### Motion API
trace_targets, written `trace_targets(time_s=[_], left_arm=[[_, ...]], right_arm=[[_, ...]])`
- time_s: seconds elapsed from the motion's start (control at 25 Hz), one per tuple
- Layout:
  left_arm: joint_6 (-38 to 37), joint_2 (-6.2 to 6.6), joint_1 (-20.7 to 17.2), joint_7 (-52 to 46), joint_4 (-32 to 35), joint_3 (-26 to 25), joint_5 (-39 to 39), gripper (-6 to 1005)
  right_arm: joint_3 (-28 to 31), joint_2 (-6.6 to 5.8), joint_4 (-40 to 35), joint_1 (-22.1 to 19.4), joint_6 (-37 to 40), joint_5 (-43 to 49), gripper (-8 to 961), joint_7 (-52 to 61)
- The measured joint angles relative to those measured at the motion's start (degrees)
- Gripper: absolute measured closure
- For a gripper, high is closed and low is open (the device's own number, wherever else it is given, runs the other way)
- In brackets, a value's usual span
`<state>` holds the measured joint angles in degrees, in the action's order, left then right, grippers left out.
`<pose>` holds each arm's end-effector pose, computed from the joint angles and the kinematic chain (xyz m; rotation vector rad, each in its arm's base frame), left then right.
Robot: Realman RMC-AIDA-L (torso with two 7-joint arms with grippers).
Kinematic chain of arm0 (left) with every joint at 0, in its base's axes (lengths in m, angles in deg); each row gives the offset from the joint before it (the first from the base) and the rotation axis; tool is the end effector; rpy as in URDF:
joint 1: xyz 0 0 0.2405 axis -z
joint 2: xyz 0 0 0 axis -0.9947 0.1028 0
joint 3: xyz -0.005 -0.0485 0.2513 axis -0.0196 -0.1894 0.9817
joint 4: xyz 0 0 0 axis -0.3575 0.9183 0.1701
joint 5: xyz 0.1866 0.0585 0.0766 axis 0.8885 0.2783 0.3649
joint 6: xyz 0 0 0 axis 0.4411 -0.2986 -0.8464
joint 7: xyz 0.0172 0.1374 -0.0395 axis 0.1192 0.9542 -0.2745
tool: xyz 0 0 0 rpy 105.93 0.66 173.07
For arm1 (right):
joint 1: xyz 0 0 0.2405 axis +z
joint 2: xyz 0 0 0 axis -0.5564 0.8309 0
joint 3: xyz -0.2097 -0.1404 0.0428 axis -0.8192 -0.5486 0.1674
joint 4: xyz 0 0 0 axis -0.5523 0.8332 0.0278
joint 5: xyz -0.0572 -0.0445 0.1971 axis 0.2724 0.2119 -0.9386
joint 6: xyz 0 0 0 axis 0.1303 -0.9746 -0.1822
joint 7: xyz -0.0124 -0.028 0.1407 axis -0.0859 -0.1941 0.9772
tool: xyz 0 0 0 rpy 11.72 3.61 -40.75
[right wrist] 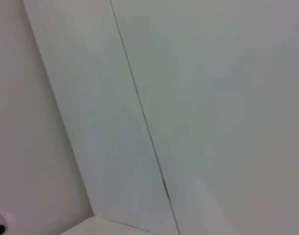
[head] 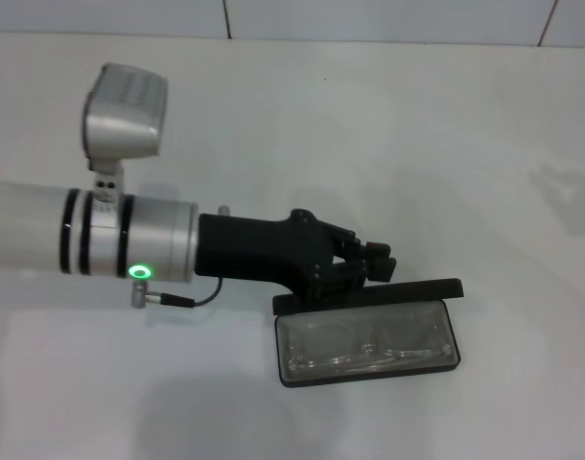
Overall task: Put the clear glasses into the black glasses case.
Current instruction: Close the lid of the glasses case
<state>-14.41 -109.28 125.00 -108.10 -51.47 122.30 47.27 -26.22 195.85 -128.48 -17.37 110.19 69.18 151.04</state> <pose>-0.1917 0.3200 -0.0755 2.8615 0.6237 0.7969 0.2709 0.2918 0.1686 -2.2694 0.6604 0.9165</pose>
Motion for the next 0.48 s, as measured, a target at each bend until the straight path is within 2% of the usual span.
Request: trace_targets(time_s=[0.16,0.48], left_arm=[[4.6,-0.18,0.3,0.3,-2.0,3.3,-1.9,841],[7.5,-0.32,0.4,0.6,-3.4,6.9,-4.3,842]], right_arm=[[-0.3,0.00,1.0,0.1,0.0,0.0,791,-0.4],[-0.4,0.00,3.2,0.5,0.3,0.2,791,-1.3]])
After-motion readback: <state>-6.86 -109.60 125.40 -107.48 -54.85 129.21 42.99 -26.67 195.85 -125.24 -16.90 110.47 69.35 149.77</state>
